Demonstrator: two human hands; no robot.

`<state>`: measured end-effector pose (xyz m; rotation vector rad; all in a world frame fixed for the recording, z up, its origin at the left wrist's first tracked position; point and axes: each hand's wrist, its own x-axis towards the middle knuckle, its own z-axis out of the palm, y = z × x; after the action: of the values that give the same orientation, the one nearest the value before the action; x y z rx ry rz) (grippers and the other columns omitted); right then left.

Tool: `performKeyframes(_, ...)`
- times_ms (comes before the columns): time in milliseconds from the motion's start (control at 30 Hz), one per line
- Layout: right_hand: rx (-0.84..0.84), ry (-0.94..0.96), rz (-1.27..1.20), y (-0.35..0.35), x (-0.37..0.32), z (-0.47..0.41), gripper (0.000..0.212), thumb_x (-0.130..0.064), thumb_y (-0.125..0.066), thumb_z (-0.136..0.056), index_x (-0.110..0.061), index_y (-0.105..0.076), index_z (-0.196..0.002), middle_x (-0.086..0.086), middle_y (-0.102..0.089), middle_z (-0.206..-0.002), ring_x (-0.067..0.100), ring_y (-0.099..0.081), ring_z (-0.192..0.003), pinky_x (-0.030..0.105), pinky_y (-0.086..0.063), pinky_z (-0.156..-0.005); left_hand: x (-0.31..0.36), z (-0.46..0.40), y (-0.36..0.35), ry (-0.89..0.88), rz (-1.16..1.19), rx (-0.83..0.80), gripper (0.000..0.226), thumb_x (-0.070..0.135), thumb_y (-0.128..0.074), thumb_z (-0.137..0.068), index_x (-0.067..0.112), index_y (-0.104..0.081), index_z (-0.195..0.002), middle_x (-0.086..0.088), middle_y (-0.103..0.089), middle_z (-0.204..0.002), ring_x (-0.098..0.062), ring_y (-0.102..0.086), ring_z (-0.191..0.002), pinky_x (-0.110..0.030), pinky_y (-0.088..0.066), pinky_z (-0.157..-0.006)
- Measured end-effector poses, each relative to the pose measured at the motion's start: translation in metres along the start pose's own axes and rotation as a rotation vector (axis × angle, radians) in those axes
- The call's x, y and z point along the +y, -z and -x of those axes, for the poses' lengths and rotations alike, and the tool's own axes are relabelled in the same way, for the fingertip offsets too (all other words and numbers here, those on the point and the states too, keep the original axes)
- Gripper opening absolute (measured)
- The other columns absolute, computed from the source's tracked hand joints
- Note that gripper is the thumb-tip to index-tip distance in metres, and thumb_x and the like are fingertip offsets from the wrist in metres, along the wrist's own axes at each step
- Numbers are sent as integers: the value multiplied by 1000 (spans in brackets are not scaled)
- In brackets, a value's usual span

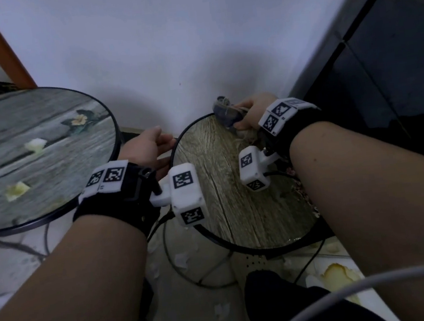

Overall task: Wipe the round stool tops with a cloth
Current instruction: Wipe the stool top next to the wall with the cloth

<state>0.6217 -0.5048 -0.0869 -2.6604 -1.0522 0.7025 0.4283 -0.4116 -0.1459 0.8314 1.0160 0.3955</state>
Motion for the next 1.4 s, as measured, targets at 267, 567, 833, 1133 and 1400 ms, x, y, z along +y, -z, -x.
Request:
performKeyframes(267,-24,-42,-5,-2,7,20,47,-16,-70,-84,-22,-58,-129,1,-63,-123,18,-57,-112,19,-40,-79,1,2,2,-9,-9,-13,32,34,-44,-97,13,-57,-76,-2,-63,-82,-21,-56,-69,-30,-47,-63)
performKeyframes(567,8,-74,-63,-13,22,46,47,-9,-71,-82,-16,-61,-127,2,-63,-124,14,-57,-105,19,-40,-79,-1,5,4,-22,-48,-42,27,31,-45,-97,14,-58,-80,-1,-63,-85,-22,-57,-72,-31,-47,-62)
performKeyframes(833,29,-92,-127,-24,31,69,44,-6,-72,-80,-15,-64,-122,2,-66,-116,15,-57,-101,17,-39,-76,-3,19,5,-53,-151,-59,23,31,-48,-95,12,-60,-96,-1,-64,-96,-21,-59,-81,-38,-48,-84)
performKeyframes(1133,70,-128,-267,-35,42,102,42,-8,-73,-79,-17,-65,-119,2,-67,-110,8,-54,-85,8,-40,-55,-27,32,15,-68,-431,-51,14,33,-55,-89,23,-57,-80,-18,-56,-131,-22,-53,-101,-47,-43,-103)
performKeyframes(1400,62,-109,-201,-37,41,126,45,-3,-68,-83,-12,-60,-126,4,-59,-127,19,-55,-112,16,-36,-69,-33,64,20,95,-169,-39,24,19,-50,-93,8,-61,-75,-6,-66,-74,-20,-59,-67,-33,-49,-66)
